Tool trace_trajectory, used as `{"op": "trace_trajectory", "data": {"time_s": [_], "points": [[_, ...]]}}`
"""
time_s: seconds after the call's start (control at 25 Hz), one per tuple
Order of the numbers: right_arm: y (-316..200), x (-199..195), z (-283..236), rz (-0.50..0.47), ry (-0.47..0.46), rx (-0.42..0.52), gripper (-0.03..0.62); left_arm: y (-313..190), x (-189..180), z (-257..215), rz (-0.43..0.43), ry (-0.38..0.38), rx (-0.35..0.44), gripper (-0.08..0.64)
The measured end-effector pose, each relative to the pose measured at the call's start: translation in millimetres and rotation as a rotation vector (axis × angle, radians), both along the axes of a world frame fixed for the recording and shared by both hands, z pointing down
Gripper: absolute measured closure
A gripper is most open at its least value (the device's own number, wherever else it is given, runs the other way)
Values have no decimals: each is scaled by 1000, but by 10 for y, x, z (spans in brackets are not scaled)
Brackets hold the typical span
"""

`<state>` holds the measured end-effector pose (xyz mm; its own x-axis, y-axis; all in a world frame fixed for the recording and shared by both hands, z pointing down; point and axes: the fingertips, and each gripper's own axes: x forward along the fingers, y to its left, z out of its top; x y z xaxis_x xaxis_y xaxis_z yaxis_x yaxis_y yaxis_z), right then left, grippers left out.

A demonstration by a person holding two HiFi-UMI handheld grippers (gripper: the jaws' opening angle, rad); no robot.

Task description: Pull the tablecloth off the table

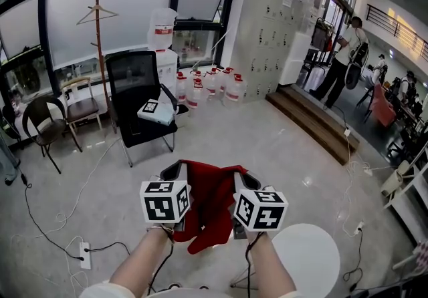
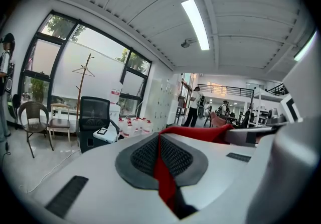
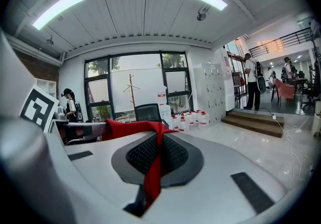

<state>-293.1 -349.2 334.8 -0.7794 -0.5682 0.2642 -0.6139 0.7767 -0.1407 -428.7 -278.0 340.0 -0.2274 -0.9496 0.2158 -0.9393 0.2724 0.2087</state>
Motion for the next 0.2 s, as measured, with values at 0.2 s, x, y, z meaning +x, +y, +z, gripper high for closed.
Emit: {"op": "trace_trajectory", "data": {"time_s": [0.2], "points": [[2,44,-10,3,-3,-5,566,4,34,-1,4,2,-4,543]]}}
